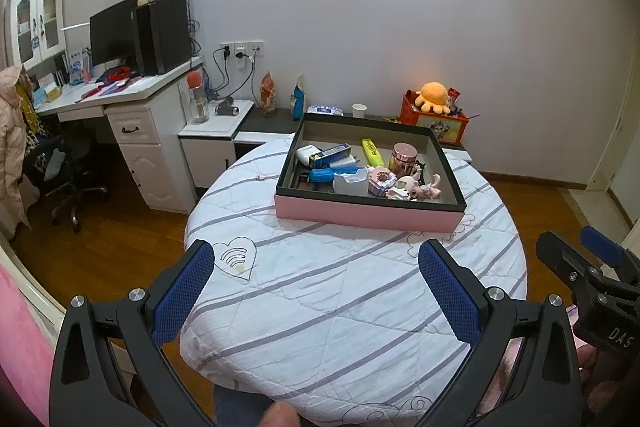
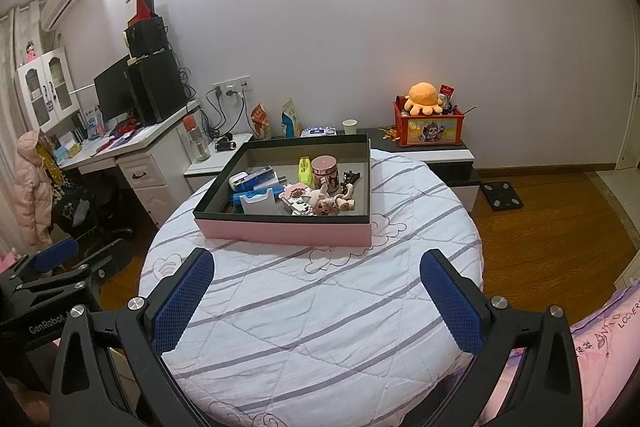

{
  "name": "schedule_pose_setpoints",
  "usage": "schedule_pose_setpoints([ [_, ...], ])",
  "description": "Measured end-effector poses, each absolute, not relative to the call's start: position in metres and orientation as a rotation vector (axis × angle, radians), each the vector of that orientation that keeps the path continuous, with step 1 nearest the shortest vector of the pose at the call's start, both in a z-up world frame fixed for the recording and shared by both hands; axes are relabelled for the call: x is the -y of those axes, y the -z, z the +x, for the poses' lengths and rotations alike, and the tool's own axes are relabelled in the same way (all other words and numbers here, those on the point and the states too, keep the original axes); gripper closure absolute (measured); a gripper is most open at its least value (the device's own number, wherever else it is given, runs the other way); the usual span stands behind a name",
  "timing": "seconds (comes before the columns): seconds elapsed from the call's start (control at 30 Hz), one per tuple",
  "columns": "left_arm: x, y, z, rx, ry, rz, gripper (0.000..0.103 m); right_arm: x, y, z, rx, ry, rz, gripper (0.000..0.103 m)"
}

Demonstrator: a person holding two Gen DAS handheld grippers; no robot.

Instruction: Organize rigid objects

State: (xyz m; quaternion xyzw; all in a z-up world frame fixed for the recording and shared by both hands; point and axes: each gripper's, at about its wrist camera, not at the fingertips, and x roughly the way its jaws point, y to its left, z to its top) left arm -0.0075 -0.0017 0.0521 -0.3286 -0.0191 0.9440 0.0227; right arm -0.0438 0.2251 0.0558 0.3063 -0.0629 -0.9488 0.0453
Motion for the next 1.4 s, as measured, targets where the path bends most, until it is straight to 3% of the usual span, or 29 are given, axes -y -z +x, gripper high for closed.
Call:
schedule_pose_setpoints([
  [1.4, -0.009, -0.048, -0.050, -0.010, -2.901, -1.073, 0.000, -0.226, -0.051, -0.074, 0.184, 2.898, 0.980, 0.000],
])
